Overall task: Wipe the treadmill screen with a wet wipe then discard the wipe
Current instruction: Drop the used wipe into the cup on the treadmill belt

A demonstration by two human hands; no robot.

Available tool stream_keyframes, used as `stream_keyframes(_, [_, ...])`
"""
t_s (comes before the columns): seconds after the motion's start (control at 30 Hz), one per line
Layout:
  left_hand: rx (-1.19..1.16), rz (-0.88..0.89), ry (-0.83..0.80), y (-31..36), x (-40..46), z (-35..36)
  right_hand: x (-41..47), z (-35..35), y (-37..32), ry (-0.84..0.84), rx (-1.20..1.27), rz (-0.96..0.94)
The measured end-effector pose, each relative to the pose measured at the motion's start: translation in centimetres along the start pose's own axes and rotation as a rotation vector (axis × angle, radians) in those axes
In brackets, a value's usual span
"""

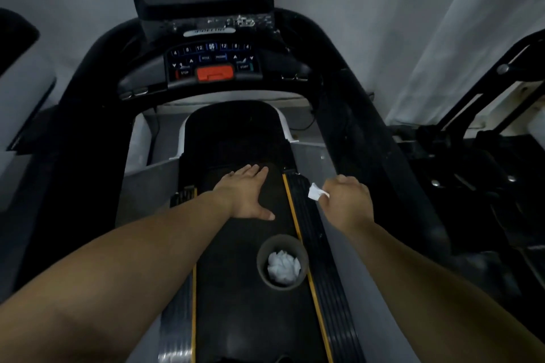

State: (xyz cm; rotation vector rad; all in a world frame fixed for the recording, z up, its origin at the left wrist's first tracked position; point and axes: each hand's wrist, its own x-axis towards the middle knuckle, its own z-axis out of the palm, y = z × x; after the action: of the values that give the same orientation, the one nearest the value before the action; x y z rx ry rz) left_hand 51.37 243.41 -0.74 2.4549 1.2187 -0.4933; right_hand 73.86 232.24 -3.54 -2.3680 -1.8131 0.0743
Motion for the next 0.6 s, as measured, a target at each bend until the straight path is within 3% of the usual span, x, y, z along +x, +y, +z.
stream_keyframes(0.6, [-0.022, 0.082, -0.209, -6.2, 6.0, 18.9, -5.4, 21.2, -2.6, -0.24, -0.007, 0.097])
